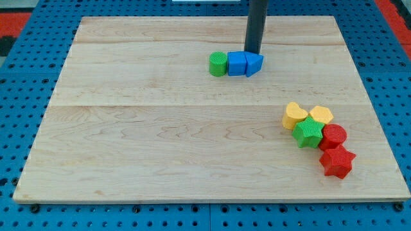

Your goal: Slide the green star to the center

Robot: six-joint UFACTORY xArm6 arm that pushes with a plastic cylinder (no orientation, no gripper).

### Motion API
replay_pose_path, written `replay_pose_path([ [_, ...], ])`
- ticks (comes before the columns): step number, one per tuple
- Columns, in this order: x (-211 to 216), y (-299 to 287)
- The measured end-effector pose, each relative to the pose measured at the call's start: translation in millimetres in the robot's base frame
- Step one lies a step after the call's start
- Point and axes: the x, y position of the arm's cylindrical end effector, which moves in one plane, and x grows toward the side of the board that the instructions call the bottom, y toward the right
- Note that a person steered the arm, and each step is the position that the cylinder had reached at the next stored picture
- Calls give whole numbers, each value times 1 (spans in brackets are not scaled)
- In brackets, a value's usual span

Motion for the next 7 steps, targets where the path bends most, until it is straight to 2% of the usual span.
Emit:
replay_pose_path([
  [2,1,20],
  [3,10,74],
  [4,57,105],
  [5,88,109],
  [7,88,109],
])
